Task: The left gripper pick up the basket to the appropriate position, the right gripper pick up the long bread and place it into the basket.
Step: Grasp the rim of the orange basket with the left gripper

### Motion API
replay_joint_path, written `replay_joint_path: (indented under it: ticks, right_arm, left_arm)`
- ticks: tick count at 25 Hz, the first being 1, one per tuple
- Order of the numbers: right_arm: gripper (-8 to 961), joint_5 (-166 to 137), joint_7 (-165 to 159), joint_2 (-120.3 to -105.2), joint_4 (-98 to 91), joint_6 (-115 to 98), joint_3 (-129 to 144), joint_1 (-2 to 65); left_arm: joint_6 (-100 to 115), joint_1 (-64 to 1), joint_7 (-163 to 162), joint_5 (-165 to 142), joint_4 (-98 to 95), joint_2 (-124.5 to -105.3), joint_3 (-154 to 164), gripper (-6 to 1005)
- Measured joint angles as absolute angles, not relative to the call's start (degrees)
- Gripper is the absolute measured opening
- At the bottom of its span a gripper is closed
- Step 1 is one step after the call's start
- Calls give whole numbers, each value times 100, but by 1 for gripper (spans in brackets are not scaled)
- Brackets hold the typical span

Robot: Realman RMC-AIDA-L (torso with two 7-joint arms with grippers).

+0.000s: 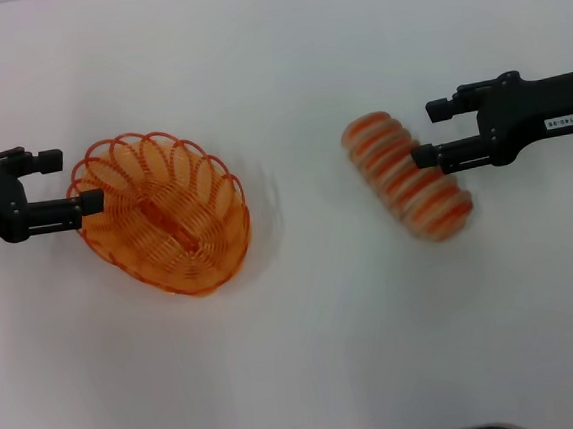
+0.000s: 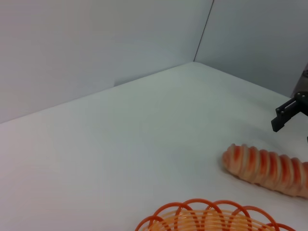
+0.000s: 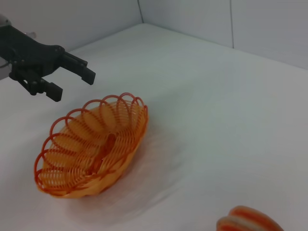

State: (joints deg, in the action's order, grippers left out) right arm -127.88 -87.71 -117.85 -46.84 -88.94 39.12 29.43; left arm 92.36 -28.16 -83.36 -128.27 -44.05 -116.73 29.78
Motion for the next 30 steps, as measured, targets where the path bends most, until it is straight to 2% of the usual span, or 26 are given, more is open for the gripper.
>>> replay_joint_path:
  ticks: [12,23,30]
  right_arm:
    - [776,-12788,-8797,-11786,-4690,-8895,3911,2945]
    - [777,-12786,-8868,-11778,-4694,-8929,3911,2999]
    - [777,-12786,-8869,-11770,-4694,-8946,3911,3062]
  left_arm:
    - [9104,-2809,-8343,-12781,-4420,-11738,2952,873]
    - [8386,-3220,-9033,-12871,-4568,-11935,3153,873]
    - [7898,-3475,-9853,-13170,-4742,-11892,3722,871]
